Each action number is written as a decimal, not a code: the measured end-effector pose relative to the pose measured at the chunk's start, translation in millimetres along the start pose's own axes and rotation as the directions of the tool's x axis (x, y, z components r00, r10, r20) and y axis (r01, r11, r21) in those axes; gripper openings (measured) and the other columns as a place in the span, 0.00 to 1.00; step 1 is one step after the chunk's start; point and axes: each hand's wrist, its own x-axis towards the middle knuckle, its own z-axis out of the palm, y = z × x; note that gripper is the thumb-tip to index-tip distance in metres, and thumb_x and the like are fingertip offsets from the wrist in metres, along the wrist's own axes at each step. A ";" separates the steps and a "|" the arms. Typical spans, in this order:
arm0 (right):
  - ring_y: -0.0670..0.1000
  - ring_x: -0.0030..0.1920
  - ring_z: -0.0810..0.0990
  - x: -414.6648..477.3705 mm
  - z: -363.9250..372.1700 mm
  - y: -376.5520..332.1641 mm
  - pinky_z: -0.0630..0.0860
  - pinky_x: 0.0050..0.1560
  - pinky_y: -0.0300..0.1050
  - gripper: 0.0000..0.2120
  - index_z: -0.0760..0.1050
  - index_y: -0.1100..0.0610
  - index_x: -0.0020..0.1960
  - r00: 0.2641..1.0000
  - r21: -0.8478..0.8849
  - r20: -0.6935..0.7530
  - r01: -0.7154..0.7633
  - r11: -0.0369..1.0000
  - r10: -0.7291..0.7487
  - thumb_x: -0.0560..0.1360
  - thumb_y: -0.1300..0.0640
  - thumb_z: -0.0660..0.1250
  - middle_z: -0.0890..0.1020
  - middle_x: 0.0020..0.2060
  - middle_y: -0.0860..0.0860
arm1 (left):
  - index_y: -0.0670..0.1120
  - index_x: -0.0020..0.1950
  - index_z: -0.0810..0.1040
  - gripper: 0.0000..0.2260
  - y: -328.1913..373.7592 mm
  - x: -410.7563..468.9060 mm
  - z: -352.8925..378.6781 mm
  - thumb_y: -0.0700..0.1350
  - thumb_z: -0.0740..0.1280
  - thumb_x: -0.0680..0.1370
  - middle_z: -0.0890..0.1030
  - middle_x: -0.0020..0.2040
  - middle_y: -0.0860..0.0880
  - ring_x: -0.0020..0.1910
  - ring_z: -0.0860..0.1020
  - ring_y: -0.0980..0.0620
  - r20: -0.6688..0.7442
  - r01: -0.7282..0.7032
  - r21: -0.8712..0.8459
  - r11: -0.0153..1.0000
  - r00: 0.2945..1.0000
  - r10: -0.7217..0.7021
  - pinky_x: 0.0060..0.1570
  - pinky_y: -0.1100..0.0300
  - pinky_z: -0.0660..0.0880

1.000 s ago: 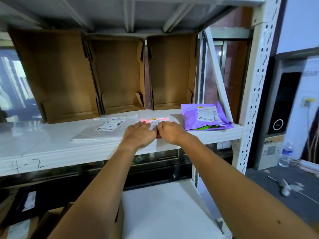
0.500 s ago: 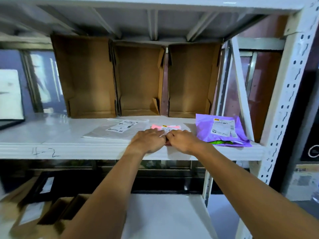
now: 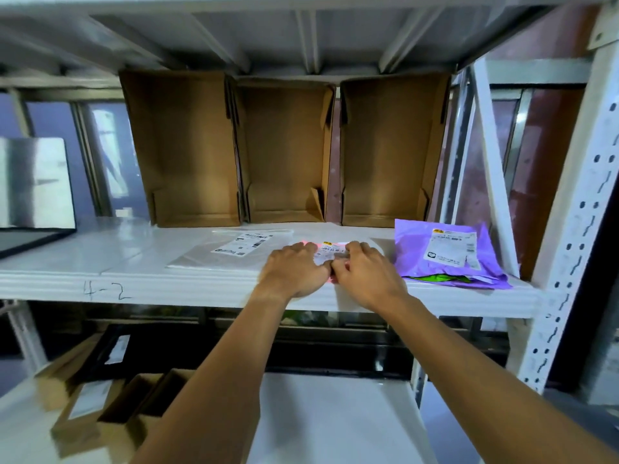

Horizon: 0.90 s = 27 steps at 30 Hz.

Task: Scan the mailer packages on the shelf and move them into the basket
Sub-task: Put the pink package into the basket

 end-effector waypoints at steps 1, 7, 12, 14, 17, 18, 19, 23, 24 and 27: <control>0.60 0.62 0.74 -1.6 -0.2 -0.9 0.72 0.54 0.52 0.22 0.69 0.59 0.68 1.000 -0.005 -0.021 -0.004 1.000 0.003 0.81 0.47 0.54 0.75 0.62 0.59 | 0.50 0.77 0.64 0.31 -0.1 0.7 0.8 0.62 0.57 0.77 0.69 0.75 0.46 0.72 0.67 0.43 -0.010 0.011 -0.007 1.000 1.000 -0.011 0.72 0.46 0.63; 0.59 0.50 0.77 -0.4 0.4 -1.5 0.70 0.45 0.49 0.19 0.75 0.58 0.58 0.999 -0.032 0.016 -0.029 0.999 0.030 0.80 0.46 0.53 0.79 0.55 0.58 | 0.48 0.77 0.64 0.34 -2.9 2.6 1.5 0.64 0.55 0.75 0.73 0.72 0.43 0.70 0.70 0.41 0.023 0.020 -0.003 1.000 1.000 -0.019 0.70 0.45 0.64; 0.56 0.48 0.75 3.9 2.7 1.0 0.67 0.44 0.48 0.19 0.76 0.54 0.58 0.999 -0.058 0.040 -0.005 0.998 0.007 0.81 0.45 0.52 0.80 0.56 0.55 | 0.52 0.80 0.60 0.31 -3.6 6.2 1.5 0.63 0.51 0.78 0.59 0.80 0.45 0.78 0.58 0.44 0.050 -0.033 0.062 0.998 0.998 0.030 0.75 0.43 0.56; 0.59 0.55 0.77 3.0 1.8 1.4 0.69 0.46 0.49 0.19 0.74 0.51 0.63 0.998 -0.061 0.054 0.020 0.998 -0.017 0.81 0.45 0.51 0.80 0.60 0.55 | 0.56 0.80 0.58 0.27 -3.5 7.3 2.3 0.60 0.49 0.81 0.51 0.82 0.50 0.80 0.51 0.48 0.090 -0.093 0.060 0.994 0.992 0.088 0.77 0.44 0.52; 0.60 0.60 0.76 3.4 -2.6 0.8 0.71 0.52 0.52 0.18 0.74 0.44 0.65 0.996 -0.044 0.095 0.006 0.999 -0.001 0.82 0.46 0.51 0.79 0.63 0.54 | 0.59 0.80 0.57 0.25 -5.8 10.7 3.1 0.59 0.47 0.82 0.54 0.82 0.51 0.80 0.54 0.49 0.162 -0.130 0.056 0.990 0.980 0.119 0.76 0.44 0.53; 0.60 0.60 0.76 4.7 -3.2 0.8 0.70 0.51 0.51 0.18 0.75 0.44 0.63 0.993 -0.054 0.120 0.007 0.999 0.000 0.82 0.46 0.50 0.79 0.64 0.53 | 0.60 0.80 0.55 0.26 -6.6 11.9 2.7 0.60 0.46 0.82 0.53 0.82 0.52 0.80 0.52 0.49 0.186 -0.119 0.055 0.991 0.977 0.107 0.77 0.45 0.52; 0.60 0.60 0.75 6.1 -3.6 0.2 0.68 0.51 0.51 0.17 0.75 0.44 0.62 0.988 -0.069 0.154 0.016 0.998 -0.005 0.82 0.46 0.49 0.78 0.64 0.53 | 0.61 0.81 0.54 0.26 -7.2 12.7 2.2 0.61 0.46 0.82 0.51 0.82 0.51 0.81 0.50 0.49 0.205 -0.105 0.056 0.993 0.974 0.092 0.77 0.45 0.50; 0.59 0.62 0.73 7.4 -7.8 -1.5 0.67 0.52 0.50 0.18 0.75 0.46 0.62 0.975 -0.042 0.220 0.027 0.999 -0.017 0.83 0.47 0.49 0.76 0.66 0.50 | 0.61 0.81 0.52 0.27 -4.6 6.9 1.8 0.62 0.46 0.81 0.47 0.82 0.44 0.81 0.47 0.42 0.200 -0.034 0.051 0.998 0.980 0.024 0.77 0.44 0.45; 0.59 0.62 0.73 6.7 -7.3 -0.7 0.68 0.52 0.50 0.18 0.74 0.47 0.64 0.978 -0.027 0.209 0.014 1.000 -0.008 0.83 0.47 0.50 0.76 0.66 0.50 | 0.60 0.81 0.51 0.28 -3.9 5.9 1.9 0.62 0.46 0.80 0.48 0.82 0.43 0.80 0.47 0.42 0.195 -0.022 0.047 0.999 0.981 0.013 0.77 0.44 0.45; 0.59 0.64 0.73 3.2 -4.2 -1.6 0.69 0.54 0.51 0.20 0.70 0.51 0.68 0.993 -0.025 0.113 -0.042 0.999 0.045 0.81 0.44 0.51 0.76 0.65 0.55 | 0.54 0.82 0.52 0.31 -2.7 4.9 0.6 0.63 0.47 0.80 0.51 0.82 0.41 0.80 0.46 0.41 0.187 0.023 0.033 0.999 0.982 -0.028 0.77 0.45 0.45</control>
